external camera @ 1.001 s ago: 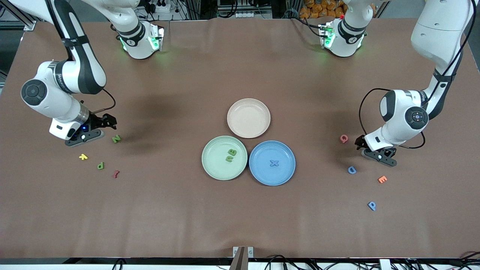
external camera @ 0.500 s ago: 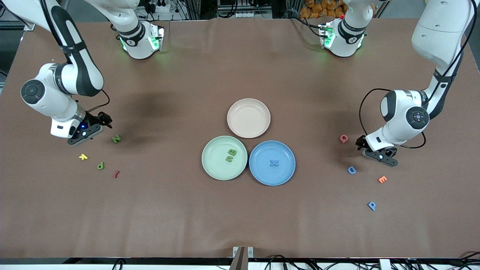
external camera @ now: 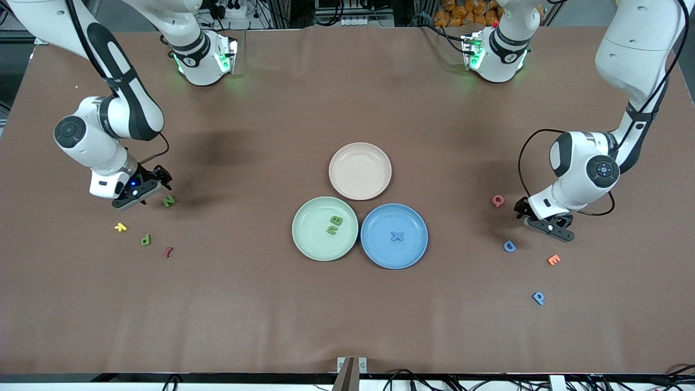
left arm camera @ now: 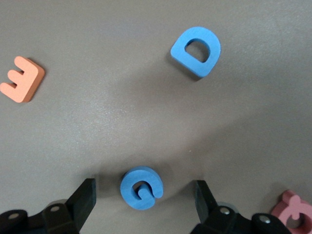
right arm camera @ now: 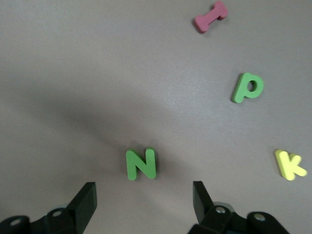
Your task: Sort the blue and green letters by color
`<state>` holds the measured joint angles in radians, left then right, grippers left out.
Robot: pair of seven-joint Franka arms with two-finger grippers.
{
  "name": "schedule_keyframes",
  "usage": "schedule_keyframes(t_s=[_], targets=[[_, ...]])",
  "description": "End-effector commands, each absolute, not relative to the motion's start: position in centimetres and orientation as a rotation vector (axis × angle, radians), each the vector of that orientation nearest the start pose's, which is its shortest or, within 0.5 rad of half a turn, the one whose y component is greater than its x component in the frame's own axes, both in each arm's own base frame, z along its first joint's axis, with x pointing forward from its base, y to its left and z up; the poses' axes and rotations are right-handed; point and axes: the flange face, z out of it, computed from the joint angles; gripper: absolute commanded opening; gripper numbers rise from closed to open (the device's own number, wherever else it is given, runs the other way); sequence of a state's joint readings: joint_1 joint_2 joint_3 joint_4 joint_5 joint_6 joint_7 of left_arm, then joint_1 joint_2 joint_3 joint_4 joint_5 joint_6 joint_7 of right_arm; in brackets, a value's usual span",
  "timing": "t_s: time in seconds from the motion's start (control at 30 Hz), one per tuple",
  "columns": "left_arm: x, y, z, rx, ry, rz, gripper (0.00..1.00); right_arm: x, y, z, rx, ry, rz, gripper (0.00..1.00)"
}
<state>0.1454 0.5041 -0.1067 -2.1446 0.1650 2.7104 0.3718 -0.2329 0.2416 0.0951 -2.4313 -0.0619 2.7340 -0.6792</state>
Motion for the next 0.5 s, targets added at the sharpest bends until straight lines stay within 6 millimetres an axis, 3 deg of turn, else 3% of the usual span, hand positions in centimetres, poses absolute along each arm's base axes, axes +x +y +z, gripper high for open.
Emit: schedule_keyframes(t_s=[0.0, 0.2, 0.47], targets=[[57.3, 1.7, 17.3, -3.036, 0.705, -0.123, 0.90, 49.0, -6.5, 20.0, -3.022, -0.946, -0.118, 0.84], [57.3, 1.6, 17.5, -3.035, 0.707, -0.128, 0.88, 48.9, -6.5, 18.5, -3.017, -0.941, -0.117, 0.75], [57.2, 1.6, 17.3, -3.036, 0.707, -0.123, 0.67, 48.8, -6.3, 17.8, -3.024, -0.885, -0.100, 0.66]])
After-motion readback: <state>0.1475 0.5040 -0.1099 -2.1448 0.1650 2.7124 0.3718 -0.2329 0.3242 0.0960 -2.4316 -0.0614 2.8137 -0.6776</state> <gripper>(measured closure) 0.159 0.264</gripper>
